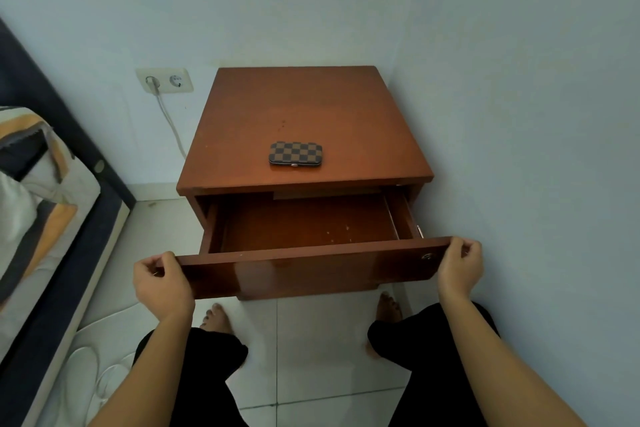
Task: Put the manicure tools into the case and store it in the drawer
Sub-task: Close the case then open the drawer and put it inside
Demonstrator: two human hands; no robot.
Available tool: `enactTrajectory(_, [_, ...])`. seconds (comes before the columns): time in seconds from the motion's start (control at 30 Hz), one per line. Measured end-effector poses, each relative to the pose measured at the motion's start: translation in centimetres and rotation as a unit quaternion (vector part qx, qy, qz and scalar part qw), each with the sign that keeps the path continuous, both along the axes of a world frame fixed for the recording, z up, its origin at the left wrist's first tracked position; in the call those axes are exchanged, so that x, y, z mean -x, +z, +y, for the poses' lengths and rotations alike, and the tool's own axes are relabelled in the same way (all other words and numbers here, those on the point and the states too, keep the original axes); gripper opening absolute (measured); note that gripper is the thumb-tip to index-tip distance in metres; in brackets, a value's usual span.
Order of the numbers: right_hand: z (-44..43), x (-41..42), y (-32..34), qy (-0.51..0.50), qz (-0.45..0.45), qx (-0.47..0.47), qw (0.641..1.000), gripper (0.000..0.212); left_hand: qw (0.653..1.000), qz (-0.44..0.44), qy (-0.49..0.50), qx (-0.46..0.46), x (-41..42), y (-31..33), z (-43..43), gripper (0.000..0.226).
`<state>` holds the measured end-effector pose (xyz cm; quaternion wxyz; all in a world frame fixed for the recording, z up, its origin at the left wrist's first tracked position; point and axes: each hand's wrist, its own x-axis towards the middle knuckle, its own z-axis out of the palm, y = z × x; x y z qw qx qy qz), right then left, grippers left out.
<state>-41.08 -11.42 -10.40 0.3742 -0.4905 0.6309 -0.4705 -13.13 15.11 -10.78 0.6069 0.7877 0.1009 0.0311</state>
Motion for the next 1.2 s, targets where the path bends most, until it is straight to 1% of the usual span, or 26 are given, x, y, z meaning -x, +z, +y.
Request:
enactTrajectory(0.07, [0.7,0.7,-0.1,0.002,-0.001,0.010,1.000,0.010,1.000,-0.002,-0.007,-0.008,0.6,-0.5,0.8,0.019])
enactTrajectory(0.17, [1.2,1.4,0.0,0.020,0.024,0.018,0.999,0.019,0.999,-0.006,-0.035,-0.020,1.2,-0.6,1.5,0.033])
enactTrajectory(0.23, [0.9,1.7,0.5,0.049,0.046,0.028,0.997,0.019,0.998,-0.014,-0.053,-0.034,1.2,0.2,1.4,0.032])
enactTrajectory(0.3, [0.3,1.7,1.4,0.092,0.080,0.057,0.991,0.017,0.993,-0.042,-0.078,-0.083,0.8,1.6,1.1,0.030])
enactTrajectory(0.37, [-0.7,1.0,2.7,0.140,0.124,0.094,0.978,0.018,0.981,-0.089,-0.106,-0.139,0.1,3.5,0.3,0.031])
enactTrajectory(0.47, [-2.3,-1.4,4.8,0.214,0.195,0.158,0.944,0.023,0.959,-0.147,-0.143,-0.194,-1.7,5.6,-1.8,0.033])
enactTrajectory(0.57, [-3.4,-5.8,6.7,0.301,0.247,0.204,0.898,0.029,0.924,-0.193,-0.228,-0.240,-4.3,6.2,-5.0,0.036])
enactTrajectory(0.67, [-3.9,-11.2,7.8,0.403,0.278,0.233,0.840,0.035,0.879,-0.201,-0.306,-0.305,-6.7,6.3,-8.7,0.048])
enactTrajectory(0.73, [-3.8,-14.9,8.1,0.465,0.301,0.235,0.799,0.040,0.857,-0.196,-0.340,-0.334,-7.6,6.3,-11.0,0.055])
enactTrajectory(0.8, [-3.7,-18.3,8.2,0.507,0.322,0.237,0.763,0.044,0.841,-0.185,-0.359,-0.359,-8.3,6.0,-12.8,0.060])
enactTrajectory(0.9, [-4.1,-22.2,7.6,0.541,0.346,0.244,0.726,0.054,0.815,-0.168,-0.379,-0.405,-9.8,4.9,-14.2,0.065])
enactTrajectory(1.0, [-4.9,-24.8,6.8,0.576,0.378,0.224,0.689,0.068,0.783,-0.174,-0.361,-0.477,-10.5,3.4,-14.7,0.066])
enactTrajectory(1.07, [-5.2,-25.8,6.3,0.589,0.403,0.234,0.660,0.071,0.775,-0.181,-0.351,-0.494,-10.5,3.0,-15.0,0.065])
enactTrajectory(1.1, [-5.1,-26.0,5.9,0.589,0.403,0.245,0.656,0.071,0.772,-0.180,-0.353,-0.497,-10.5,3.0,-15.0,0.065])
enactTrajectory(1.2, [-4.5,-25.7,4.9,0.562,0.375,0.276,0.684,0.069,0.768,-0.174,-0.358,-0.501,-10.7,3.1,-14.9,0.065])
